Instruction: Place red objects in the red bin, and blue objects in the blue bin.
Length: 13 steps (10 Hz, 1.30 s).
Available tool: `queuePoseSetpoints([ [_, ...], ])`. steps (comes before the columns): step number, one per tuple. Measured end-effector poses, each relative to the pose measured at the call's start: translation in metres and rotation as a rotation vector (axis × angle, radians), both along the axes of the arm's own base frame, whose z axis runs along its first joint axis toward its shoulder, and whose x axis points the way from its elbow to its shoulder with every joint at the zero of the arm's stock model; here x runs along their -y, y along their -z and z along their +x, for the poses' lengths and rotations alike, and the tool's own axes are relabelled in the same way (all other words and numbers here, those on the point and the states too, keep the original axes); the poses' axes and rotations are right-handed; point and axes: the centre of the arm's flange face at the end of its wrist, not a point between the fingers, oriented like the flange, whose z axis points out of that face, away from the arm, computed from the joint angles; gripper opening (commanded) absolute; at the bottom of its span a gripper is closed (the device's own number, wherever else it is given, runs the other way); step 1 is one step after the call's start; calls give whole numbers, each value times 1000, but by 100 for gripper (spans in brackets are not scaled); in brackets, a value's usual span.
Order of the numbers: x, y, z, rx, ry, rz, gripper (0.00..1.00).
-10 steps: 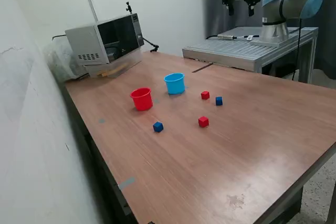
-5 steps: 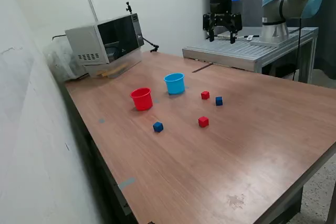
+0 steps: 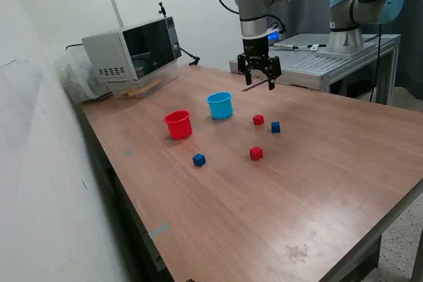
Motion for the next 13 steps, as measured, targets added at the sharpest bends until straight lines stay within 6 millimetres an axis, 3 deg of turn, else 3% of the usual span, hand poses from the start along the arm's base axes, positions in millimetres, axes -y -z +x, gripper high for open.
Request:
queuePoseSetpoints([
  [6,4,58,-15,47,-12,-6,100],
  [13,-3,98,-32,81,-3,-5,100],
])
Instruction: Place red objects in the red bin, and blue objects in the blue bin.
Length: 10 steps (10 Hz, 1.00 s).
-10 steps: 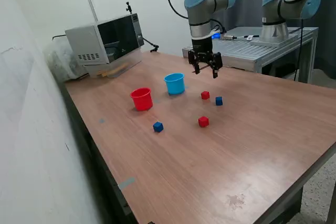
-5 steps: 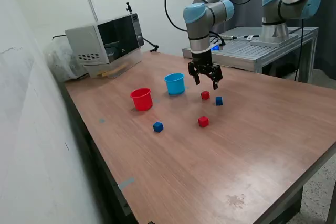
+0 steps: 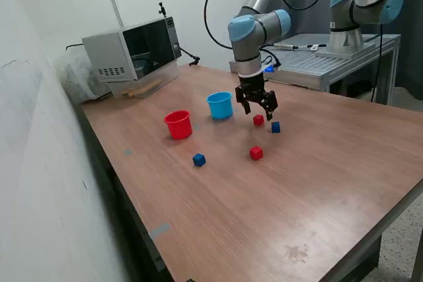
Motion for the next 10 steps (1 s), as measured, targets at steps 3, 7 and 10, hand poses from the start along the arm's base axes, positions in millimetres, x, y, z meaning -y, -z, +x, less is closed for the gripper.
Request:
queuePoseSetpoints([
  [3,-1,4,-3,-2,1,6,0],
  [7,-10,2,-7,-13,5,58,0],
  [10,-23,-34,-17,-67,30,61,0],
])
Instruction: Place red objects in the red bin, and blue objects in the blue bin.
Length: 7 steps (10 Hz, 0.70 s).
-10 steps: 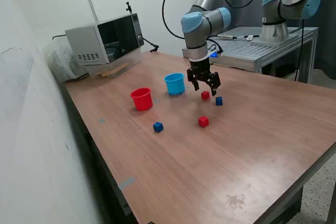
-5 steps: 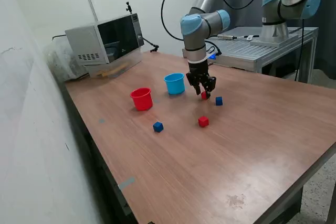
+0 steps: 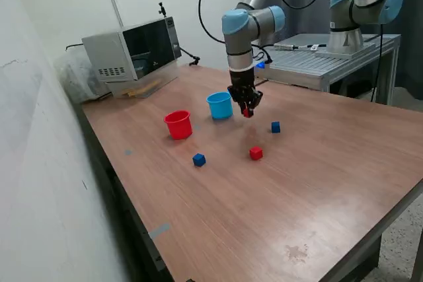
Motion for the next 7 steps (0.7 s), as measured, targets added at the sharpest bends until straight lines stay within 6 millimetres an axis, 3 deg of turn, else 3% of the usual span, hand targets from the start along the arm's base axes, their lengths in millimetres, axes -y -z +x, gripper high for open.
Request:
queuePoseSetpoints([
  [4,-18,-102,-42,-125,37,-48,0],
  [7,-42,-154,-75,-234,69,-79,0],
])
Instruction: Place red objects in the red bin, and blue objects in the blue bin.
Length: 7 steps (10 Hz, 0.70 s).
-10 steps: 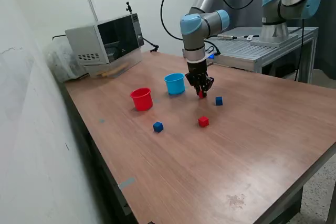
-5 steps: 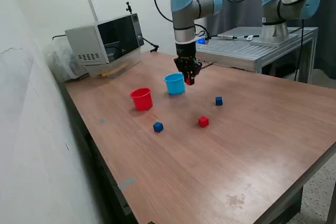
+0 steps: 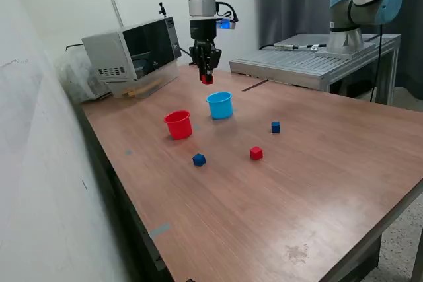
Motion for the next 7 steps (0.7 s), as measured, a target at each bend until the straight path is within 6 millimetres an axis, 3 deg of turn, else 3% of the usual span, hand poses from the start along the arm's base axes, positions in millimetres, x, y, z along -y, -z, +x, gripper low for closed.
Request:
queuePoseSetpoints([
  [2,-21,-13,-19,-51,28,-3,0],
  [3,-34,-9,-28,-58,47,-5,0],
  [7,-71,40,-57,-49,101,-14,0],
])
